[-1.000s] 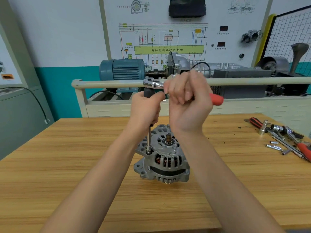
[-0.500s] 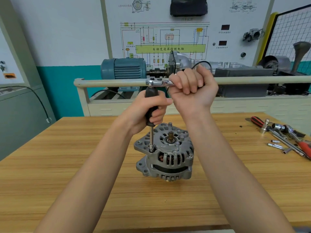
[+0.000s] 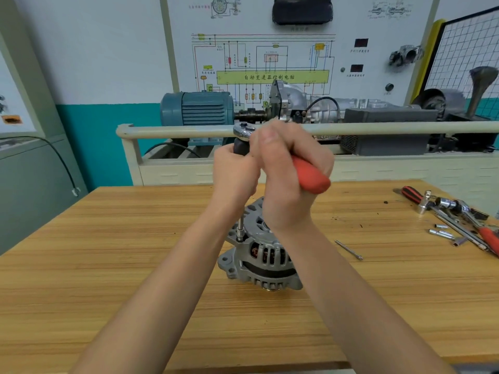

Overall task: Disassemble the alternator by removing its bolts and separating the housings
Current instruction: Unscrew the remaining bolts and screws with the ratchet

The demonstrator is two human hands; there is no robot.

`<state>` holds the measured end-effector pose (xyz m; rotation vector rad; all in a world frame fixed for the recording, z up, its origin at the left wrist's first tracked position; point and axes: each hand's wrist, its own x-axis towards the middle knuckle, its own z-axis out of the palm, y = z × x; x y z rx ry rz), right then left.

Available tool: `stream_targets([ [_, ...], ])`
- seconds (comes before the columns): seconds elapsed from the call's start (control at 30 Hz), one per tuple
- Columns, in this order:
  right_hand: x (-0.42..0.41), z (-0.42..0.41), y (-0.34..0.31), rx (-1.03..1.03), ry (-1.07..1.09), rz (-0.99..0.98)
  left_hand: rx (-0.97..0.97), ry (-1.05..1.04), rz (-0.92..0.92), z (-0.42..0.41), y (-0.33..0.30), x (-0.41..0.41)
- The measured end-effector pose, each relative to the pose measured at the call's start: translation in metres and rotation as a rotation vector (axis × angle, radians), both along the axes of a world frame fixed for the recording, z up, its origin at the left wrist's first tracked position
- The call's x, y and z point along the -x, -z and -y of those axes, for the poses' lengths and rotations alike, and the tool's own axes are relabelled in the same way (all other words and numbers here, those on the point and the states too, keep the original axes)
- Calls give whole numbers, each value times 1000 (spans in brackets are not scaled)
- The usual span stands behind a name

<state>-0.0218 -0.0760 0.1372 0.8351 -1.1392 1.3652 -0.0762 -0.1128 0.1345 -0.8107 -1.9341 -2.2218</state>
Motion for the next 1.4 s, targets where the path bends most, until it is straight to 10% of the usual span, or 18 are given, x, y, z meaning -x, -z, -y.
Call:
stream_targets([
  [0.4,27,-56,-23,637,-1055,307,49,399,24,17,-4,13],
  [0.63,16,-43,-17,448,-888,243,50,318,67,17,-3,10],
  [0.9,-1,4,1,-15,34,-13,108,-154,-46,1,3,3],
  [1.13,3,-28,-19,273,-633,189,27,436,53,25,-2,13],
  [1.4,17,-49,-27,623,-1003,307,67,427,63,17,-5,9],
])
